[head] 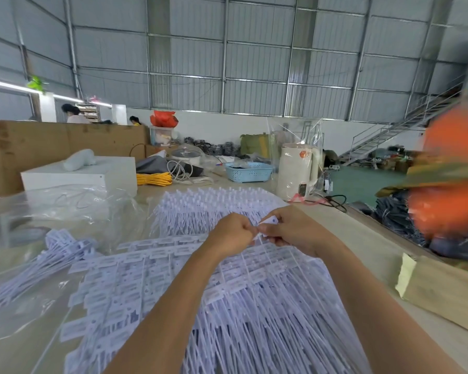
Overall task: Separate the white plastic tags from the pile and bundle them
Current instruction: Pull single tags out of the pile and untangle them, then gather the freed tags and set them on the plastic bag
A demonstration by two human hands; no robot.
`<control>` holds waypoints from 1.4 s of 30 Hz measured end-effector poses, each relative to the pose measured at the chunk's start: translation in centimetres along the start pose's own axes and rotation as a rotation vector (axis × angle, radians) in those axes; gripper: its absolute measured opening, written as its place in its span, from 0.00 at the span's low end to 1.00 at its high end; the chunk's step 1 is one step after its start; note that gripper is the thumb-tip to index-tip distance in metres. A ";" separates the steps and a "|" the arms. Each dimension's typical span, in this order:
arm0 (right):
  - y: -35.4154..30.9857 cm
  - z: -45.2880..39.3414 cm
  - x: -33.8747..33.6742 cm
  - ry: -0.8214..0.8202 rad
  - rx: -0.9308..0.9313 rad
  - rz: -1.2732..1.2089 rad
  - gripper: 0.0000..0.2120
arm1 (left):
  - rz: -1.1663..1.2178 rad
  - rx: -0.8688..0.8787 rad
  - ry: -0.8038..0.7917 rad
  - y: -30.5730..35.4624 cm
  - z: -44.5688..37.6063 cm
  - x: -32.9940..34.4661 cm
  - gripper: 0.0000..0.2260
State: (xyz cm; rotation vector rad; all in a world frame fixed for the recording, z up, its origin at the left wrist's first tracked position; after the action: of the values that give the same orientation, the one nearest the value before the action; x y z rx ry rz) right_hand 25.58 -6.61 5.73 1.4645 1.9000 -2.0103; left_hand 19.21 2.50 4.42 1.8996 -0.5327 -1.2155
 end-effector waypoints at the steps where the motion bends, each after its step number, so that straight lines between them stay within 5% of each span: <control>1: -0.1 0.0 0.0 0.009 -0.014 0.025 0.07 | 0.003 -0.011 -0.004 -0.1 0.1 0.2 0.15; 5: -1.2 0.2 -0.9 0.121 -0.122 0.149 0.03 | 0.042 -0.053 0.007 -0.1 0.2 0.2 0.14; 9: -2.4 0.4 -1.2 0.165 -0.221 0.180 0.05 | 0.350 -0.160 0.035 -0.7 0.1 -0.3 0.10; 13: -1.7 1.0 -4.6 0.368 -0.188 0.265 0.07 | 0.540 -0.227 -0.056 -1.1 0.2 0.1 0.16; 15: -0.8 1.8 -7.9 0.489 -0.127 0.066 0.06 | 0.404 -0.151 -0.019 -0.6 -0.1 -0.8 0.18; 18: -0.9 3.5 -12.4 0.585 -0.171 -0.551 0.04 | 0.255 -0.061 -0.007 0.2 0.0 -1.2 0.16; 20: -2.8 4.9 -14.3 0.557 -0.348 -0.877 0.07 | 0.235 -0.064 -0.044 0.2 0.1 -0.9 0.15; 23: -6.0 6.1 -14.4 0.418 -0.497 -1.003 0.07 | 0.175 -0.079 -0.101 0.4 0.3 -0.6 0.15; 29: -4.6 2.8 -4.5 0.076 -0.017 -0.486 0.07 | 0.088 -0.100 -0.179 0.0 1.2 -0.4 0.13; 33: -1.5 0.7 0.7 0.076 0.134 0.074 0.05 | 0.003 -0.060 -0.162 0.0 1.3 -0.9 0.11; 39: -0.5 -0.1 1.8 0.100 0.073 0.012 0.06 | 0.075 -0.056 -0.152 -0.8 1.3 -1.6 0.15; 42: -1.4 0.0 1.1 0.094 -0.002 -0.077 0.08 | 0.042 -0.066 -0.112 -0.7 1.2 -2.6 0.10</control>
State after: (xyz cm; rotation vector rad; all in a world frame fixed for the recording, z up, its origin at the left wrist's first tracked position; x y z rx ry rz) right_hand 24.18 -5.60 6.13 1.5344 2.0236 -2.0045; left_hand 16.94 4.28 5.01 1.7650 -0.5820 -1.3020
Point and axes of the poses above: each hand's wrist, its own z-axis away from the middle knuckle, its own x-axis out of the palm, y = z × x, the point moved 9 cm from there along -z, towards the middle knuckle, and after that the axes turned 7 degrees about z, right-handed, at the moved point
